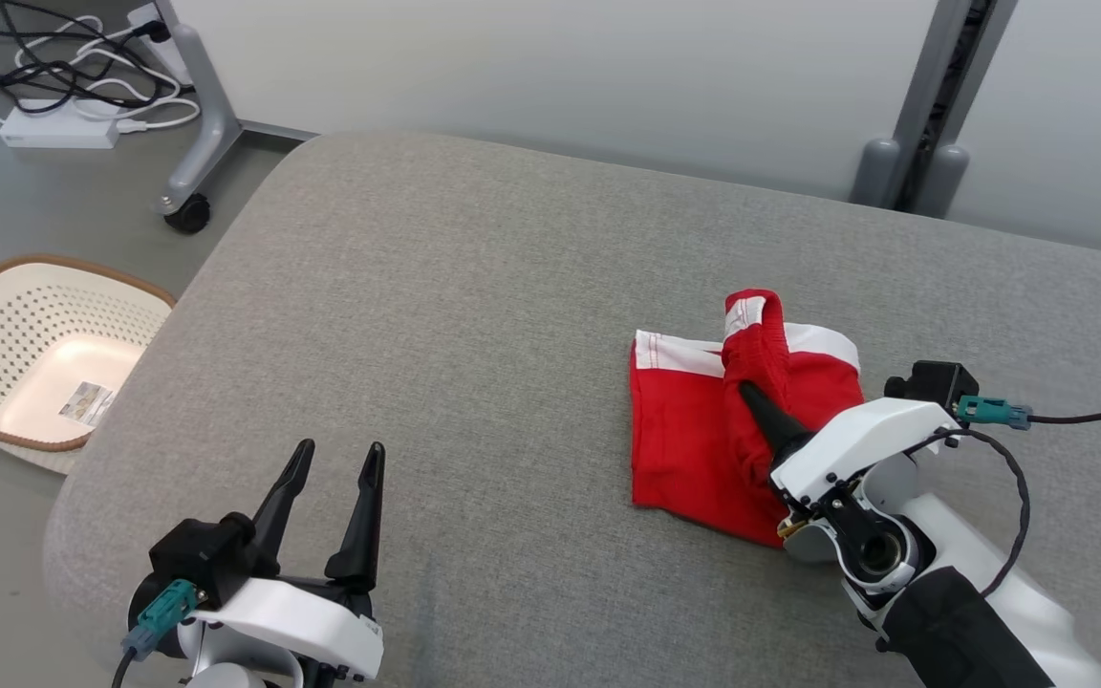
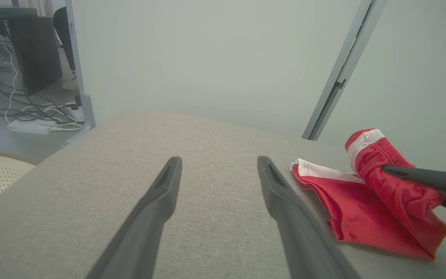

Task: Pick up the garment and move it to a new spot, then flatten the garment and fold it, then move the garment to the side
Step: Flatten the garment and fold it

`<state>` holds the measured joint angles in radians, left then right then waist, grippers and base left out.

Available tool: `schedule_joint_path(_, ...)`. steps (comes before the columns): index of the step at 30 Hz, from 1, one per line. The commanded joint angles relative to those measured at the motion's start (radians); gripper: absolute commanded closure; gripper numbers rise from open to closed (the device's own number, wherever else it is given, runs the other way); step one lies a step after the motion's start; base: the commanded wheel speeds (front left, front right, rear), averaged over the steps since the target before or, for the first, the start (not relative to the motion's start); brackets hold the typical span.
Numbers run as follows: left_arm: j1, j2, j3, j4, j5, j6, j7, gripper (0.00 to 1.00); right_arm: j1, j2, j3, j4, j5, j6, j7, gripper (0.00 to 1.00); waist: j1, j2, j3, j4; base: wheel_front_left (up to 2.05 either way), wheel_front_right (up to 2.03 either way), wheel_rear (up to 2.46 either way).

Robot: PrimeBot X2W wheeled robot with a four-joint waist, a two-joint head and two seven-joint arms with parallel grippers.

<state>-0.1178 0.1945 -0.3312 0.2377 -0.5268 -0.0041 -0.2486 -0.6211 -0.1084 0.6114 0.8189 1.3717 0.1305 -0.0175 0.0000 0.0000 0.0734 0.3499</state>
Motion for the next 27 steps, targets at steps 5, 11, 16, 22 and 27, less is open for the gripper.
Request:
schedule_joint_path(5,-0.017,-0.002,0.002,0.008,-0.002,-0.006,-0.007,0.00,-0.034,0.018,0.004,0.075,-0.002,0.001,-0.009,1.00,0.0000,0.0000,0.001,0.041,0.00,0.00,0.00)
schedule_joint_path(11,-0.017,-0.003,0.005,0.012,-0.002,-0.006,-0.010,0.00,-0.049,0.033,0.016,0.106,0.010,0.001,-0.016,0.00,0.0000,0.0000,0.003,0.047,0.00,0.00,0.00)
schedule_joint_path(16,-0.014,-0.003,0.008,0.016,-0.002,-0.004,-0.011,0.00,-0.042,0.046,0.031,0.068,0.035,0.001,0.003,0.00,0.0000,0.0000,0.001,0.033,0.00,0.00,0.00)
schedule_joint_path(22,-0.009,0.000,0.007,0.015,-0.001,-0.002,-0.012,0.00,-0.025,0.023,0.047,-0.035,0.028,0.001,-0.041,0.00,0.0000,0.0000,-0.009,0.006,0.00,0.00,0.00)
schedule_joint_path(27,0.000,0.002,0.009,0.012,-0.001,0.003,-0.013,0.00,-0.014,-0.037,0.056,-0.091,-0.007,0.000,-0.097,0.00,0.0000,0.0000,-0.019,-0.016,0.00,0.00,0.00)
